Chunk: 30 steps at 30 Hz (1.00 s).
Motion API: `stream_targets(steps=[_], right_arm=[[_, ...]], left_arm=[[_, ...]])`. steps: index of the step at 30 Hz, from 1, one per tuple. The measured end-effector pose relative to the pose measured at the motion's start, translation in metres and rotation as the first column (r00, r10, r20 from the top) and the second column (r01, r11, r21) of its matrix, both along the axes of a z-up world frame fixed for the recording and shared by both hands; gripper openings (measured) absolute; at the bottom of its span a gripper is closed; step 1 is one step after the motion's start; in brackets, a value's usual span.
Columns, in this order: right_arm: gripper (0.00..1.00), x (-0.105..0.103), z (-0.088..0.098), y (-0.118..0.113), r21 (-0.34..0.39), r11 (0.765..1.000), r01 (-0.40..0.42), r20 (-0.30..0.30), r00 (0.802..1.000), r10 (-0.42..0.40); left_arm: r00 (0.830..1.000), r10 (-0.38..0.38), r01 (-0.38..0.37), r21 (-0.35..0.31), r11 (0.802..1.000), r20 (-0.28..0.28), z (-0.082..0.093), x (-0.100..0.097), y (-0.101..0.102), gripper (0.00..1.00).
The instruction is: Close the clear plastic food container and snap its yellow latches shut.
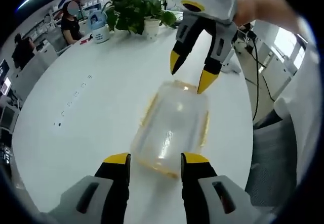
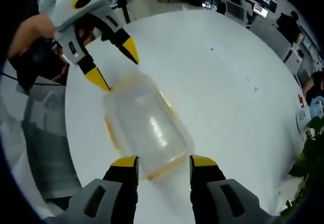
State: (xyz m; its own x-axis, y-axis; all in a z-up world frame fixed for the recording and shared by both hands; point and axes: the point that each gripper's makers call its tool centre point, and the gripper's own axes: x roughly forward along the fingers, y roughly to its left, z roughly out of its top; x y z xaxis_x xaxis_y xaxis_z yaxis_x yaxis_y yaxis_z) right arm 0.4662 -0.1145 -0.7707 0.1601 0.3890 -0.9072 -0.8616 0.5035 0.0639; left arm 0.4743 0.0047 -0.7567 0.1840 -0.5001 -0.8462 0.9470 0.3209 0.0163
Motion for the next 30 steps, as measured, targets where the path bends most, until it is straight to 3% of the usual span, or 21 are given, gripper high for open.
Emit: stream_targets(steps=[30], right_arm=[[0.37,-0.002,0.001,0.031,0.072,0.986,-0.148,0.026,0.989,0.147]], left_arm=[[0.995,-0.103,0.104,-0.063,0.993,0.013,0.001,-0.003,-0.033,0.38]])
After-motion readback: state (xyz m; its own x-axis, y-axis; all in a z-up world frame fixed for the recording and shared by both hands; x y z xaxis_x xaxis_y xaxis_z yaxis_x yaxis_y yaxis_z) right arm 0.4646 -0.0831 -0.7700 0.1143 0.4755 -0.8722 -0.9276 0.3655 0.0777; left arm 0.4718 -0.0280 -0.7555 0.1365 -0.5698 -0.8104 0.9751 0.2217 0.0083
